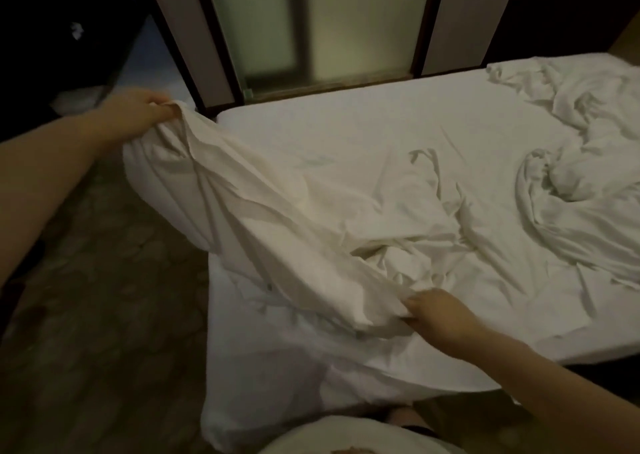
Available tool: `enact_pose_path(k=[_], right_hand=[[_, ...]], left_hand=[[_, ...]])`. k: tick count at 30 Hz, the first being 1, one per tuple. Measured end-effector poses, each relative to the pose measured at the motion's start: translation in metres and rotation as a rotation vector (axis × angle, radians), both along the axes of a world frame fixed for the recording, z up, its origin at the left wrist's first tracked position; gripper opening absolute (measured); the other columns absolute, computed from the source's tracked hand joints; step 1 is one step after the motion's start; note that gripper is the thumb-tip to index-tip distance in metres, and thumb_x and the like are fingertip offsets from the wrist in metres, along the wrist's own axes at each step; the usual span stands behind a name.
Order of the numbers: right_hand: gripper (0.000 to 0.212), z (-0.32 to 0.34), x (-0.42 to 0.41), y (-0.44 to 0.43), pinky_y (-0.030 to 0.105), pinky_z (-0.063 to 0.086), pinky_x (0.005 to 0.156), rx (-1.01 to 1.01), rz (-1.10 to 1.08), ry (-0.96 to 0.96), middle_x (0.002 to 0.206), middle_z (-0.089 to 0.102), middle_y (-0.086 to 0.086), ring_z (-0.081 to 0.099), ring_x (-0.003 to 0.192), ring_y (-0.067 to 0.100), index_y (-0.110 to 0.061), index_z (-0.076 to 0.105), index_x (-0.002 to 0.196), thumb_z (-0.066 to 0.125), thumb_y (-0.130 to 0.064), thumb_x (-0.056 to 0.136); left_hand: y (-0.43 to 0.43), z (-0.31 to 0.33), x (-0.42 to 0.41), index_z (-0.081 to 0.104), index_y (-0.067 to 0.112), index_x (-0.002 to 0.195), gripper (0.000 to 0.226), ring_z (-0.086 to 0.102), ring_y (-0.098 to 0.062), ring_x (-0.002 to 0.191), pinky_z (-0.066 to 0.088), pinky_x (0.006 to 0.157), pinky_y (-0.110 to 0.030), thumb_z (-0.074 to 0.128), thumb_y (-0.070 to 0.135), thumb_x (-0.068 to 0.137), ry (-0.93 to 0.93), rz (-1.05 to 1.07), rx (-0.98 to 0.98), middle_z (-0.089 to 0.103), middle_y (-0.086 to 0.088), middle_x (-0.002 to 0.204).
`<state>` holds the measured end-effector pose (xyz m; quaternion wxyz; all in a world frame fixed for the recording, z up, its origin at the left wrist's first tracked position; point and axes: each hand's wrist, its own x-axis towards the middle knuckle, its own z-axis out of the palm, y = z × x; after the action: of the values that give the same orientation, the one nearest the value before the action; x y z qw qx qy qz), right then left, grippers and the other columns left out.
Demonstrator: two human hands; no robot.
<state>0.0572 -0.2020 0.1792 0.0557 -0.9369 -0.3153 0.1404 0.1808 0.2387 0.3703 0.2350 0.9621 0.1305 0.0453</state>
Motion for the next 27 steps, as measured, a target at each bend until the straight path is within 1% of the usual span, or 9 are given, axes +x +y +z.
enact_pose_path(k=[3,7,9,12,16,18,20,22,27], right_hand=[[0.027,-0.002,-0.004,0.007,0.029,0.043,0.084,0.034,-0.050,0.011,0.108,0.065,0.002,0.059,0.099,0.020,-0.021,0.061,0.114,0.043,-0.030,0.097],[0.031,-0.014,-0.024,0.015,0.026,0.042,0.086,0.058,-0.137,0.365,0.114,0.062,0.000,0.058,0.105,0.018,-0.021,0.058,0.122,0.042,-0.035,0.099],[0.035,-0.023,-0.032,0.013,0.024,0.042,0.087,0.114,-0.199,0.540,0.117,0.061,-0.002,0.057,0.105,0.015,-0.026,0.053,0.128,0.043,-0.041,0.098],[0.035,-0.039,-0.044,0.013,0.025,0.038,0.085,0.280,-0.314,0.607,0.116,0.060,-0.002,0.055,0.109,0.017,-0.024,0.056,0.124,0.038,-0.041,0.100],[0.036,-0.066,-0.047,0.022,0.031,0.040,0.086,0.245,-0.353,0.463,0.120,0.062,0.006,0.056,0.109,0.023,-0.017,0.053,0.126,0.035,-0.036,0.101],[0.035,-0.075,-0.044,0.033,0.033,0.040,0.085,0.174,-0.368,0.272,0.116,0.064,0.006,0.058,0.105,0.024,-0.017,0.052,0.125,0.036,-0.035,0.100],[0.031,-0.079,-0.034,0.048,0.035,0.037,0.085,0.092,-0.372,-0.005,0.110,0.065,0.000,0.058,0.101,0.022,-0.022,0.054,0.121,0.041,-0.035,0.096],[0.032,-0.079,-0.015,0.067,0.037,0.036,0.086,0.086,-0.353,-0.152,0.113,0.061,0.000,0.055,0.105,0.024,-0.023,0.052,0.121,0.047,-0.034,0.092],[0.039,-0.107,0.049,0.121,0.040,0.042,0.088,0.073,-0.266,-0.110,0.121,0.055,0.009,0.053,0.109,0.032,-0.017,0.048,0.126,0.051,-0.030,0.090]], left_hand=[[-0.018,-0.030,-0.021,0.064,0.006,0.112,0.032,0.050,-0.033,0.113,0.032,0.087,-0.030,0.049,0.029,0.096,0.104,-0.078,0.027,0.058,-0.014,0.118],[-0.052,-0.069,-0.065,0.067,0.009,0.101,0.024,0.052,-0.021,0.093,0.032,0.076,-0.027,0.049,0.025,0.096,0.220,-0.257,0.085,0.058,-0.003,0.095],[-0.065,-0.085,-0.093,0.065,0.016,0.090,0.020,0.052,-0.021,0.087,0.031,0.070,-0.027,0.050,0.026,0.096,0.235,-0.286,0.110,0.054,0.000,0.084],[-0.072,-0.107,-0.134,0.066,0.018,0.098,0.020,0.050,-0.021,0.086,0.032,0.071,-0.028,0.049,0.028,0.095,0.267,-0.214,0.110,0.053,-0.005,0.089],[-0.075,-0.140,-0.185,0.067,0.012,0.106,0.025,0.053,-0.026,0.088,0.040,0.075,-0.033,0.049,0.027,0.095,0.298,-0.115,0.115,0.055,-0.013,0.098],[-0.078,-0.153,-0.203,0.067,0.009,0.106,0.026,0.054,-0.028,0.089,0.043,0.080,-0.036,0.050,0.026,0.095,0.310,-0.060,0.075,0.055,-0.014,0.099],[-0.078,-0.163,-0.213,0.067,0.009,0.104,0.025,0.054,-0.028,0.088,0.043,0.078,-0.035,0.051,0.025,0.095,0.286,-0.007,0.031,0.054,-0.013,0.096],[-0.072,-0.171,-0.216,0.066,0.012,0.104,0.023,0.054,-0.026,0.086,0.040,0.074,-0.031,0.051,0.025,0.095,0.249,0.043,0.009,0.053,-0.009,0.093],[-0.047,-0.180,-0.201,0.062,0.023,0.089,0.015,0.050,-0.018,0.078,0.036,0.066,-0.027,0.049,0.025,0.095,0.131,0.101,-0.001,0.050,0.001,0.084]])
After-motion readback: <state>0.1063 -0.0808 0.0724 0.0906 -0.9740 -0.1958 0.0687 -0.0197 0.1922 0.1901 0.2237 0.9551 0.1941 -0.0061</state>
